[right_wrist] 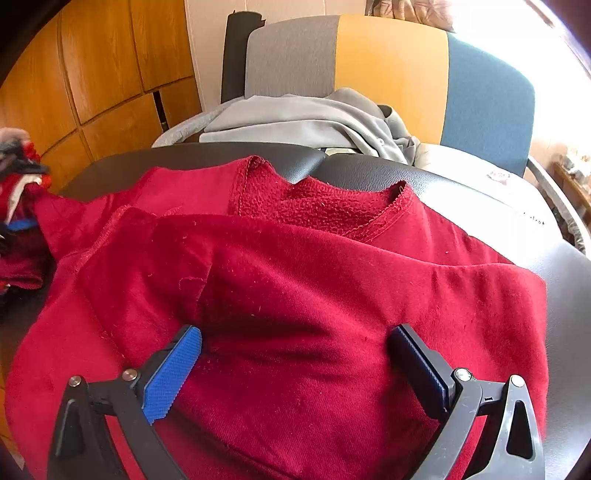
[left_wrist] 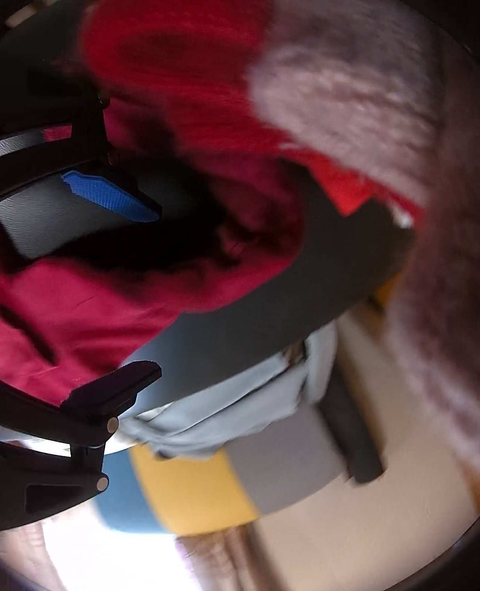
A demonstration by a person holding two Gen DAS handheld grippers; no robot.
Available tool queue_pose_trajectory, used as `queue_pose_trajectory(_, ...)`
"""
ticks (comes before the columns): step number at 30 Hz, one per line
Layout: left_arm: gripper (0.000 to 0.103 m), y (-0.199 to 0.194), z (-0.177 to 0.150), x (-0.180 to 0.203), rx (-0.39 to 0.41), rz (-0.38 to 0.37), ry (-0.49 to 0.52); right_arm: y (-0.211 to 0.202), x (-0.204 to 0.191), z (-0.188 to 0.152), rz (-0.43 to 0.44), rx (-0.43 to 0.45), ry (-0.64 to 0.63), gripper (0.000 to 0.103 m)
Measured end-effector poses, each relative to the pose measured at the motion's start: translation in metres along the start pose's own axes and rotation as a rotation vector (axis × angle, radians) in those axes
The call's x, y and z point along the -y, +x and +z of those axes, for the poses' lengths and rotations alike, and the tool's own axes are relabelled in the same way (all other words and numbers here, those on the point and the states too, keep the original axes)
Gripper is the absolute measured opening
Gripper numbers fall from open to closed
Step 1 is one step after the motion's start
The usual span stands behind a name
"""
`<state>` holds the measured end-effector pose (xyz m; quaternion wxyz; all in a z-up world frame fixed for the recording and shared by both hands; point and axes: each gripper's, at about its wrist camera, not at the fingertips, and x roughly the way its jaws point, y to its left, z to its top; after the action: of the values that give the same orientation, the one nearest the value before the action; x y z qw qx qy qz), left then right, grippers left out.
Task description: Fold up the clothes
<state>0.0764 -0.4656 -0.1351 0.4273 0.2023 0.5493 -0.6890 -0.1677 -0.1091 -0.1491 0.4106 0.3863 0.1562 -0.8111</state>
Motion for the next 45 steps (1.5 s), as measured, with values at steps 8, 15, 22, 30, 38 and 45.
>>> queue_pose_trajectory(8,0.036,0.009,0.002,0.02,0.097,0.047,0.037,0.003,-0.002,0.002,-0.009,-0.005,0.001,0.103)
queue_pose_trajectory(15,0.032,-0.021,-0.039,0.068,0.189,-0.056,0.423,0.005,-0.011,0.0,-0.061,-0.02,-0.037,0.103)
queue_pose_trajectory(22,0.033,-0.044,-0.145,0.122,0.161,-0.214,0.94,0.005,-0.012,-0.001,-0.075,-0.023,-0.049,0.103)
queue_pose_trajectory(30,0.049,-0.02,-0.235,0.102,-0.047,-0.259,1.184,0.003,-0.005,0.0,-0.053,-0.016,-0.033,0.103)
queue_pose_trajectory(38,0.071,-0.049,-0.222,0.032,-0.042,-0.274,1.005,0.003,-0.002,0.001,-0.04,-0.012,-0.026,0.103)
queue_pose_trajectory(45,0.071,-0.039,-0.208,-0.02,-0.132,-0.339,0.801,-0.011,-0.025,0.014,-0.063,0.012,-0.129,0.103)
